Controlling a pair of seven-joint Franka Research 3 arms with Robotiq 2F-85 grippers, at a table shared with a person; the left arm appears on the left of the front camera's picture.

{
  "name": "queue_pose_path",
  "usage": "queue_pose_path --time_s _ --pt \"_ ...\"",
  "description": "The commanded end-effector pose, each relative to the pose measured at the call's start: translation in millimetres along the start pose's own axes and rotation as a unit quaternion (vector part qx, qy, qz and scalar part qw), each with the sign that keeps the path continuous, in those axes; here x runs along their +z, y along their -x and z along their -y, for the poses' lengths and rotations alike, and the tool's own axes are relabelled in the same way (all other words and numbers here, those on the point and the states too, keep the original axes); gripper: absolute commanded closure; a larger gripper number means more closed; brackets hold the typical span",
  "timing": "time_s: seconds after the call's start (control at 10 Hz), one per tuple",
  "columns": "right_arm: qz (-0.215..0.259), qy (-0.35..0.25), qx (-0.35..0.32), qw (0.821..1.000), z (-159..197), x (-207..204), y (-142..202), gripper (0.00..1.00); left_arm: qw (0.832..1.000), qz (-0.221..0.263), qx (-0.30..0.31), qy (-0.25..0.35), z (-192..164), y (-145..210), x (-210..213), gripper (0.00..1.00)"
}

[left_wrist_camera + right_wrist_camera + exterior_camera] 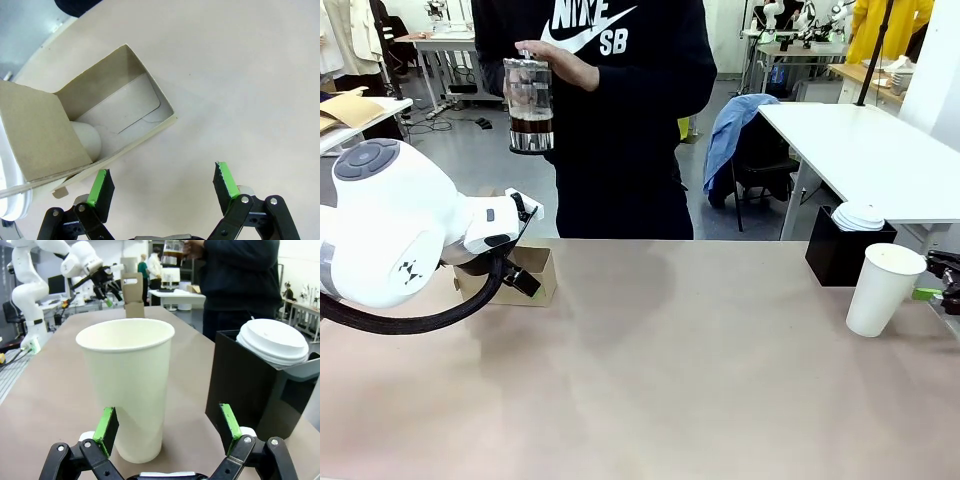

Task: Pour a drink into a cup and package it in a carrier.
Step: Pick up the 600 ml Paper Cup and place it in the middle top area of the table.

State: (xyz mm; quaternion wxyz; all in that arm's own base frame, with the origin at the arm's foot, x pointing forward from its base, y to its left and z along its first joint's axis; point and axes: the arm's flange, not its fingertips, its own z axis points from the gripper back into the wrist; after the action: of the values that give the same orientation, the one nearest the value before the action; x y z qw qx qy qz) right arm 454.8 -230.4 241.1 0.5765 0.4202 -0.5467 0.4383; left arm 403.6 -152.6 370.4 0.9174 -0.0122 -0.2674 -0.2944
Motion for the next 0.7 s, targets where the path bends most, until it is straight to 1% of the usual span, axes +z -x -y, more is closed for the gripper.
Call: queue_pose_path --time_s 0.0,0.6 --pt "0.006 -0.015 -0.007 1.000 -5 -8 0 0.00 1.000 0.000 0.001 0.000 -1 0 0 0.00" --pt "0.022 -0.026 -0.013 0.999 -12 -30 2 0.00 1.000 0.000 0.001 0.000 -1 0 0 0.00"
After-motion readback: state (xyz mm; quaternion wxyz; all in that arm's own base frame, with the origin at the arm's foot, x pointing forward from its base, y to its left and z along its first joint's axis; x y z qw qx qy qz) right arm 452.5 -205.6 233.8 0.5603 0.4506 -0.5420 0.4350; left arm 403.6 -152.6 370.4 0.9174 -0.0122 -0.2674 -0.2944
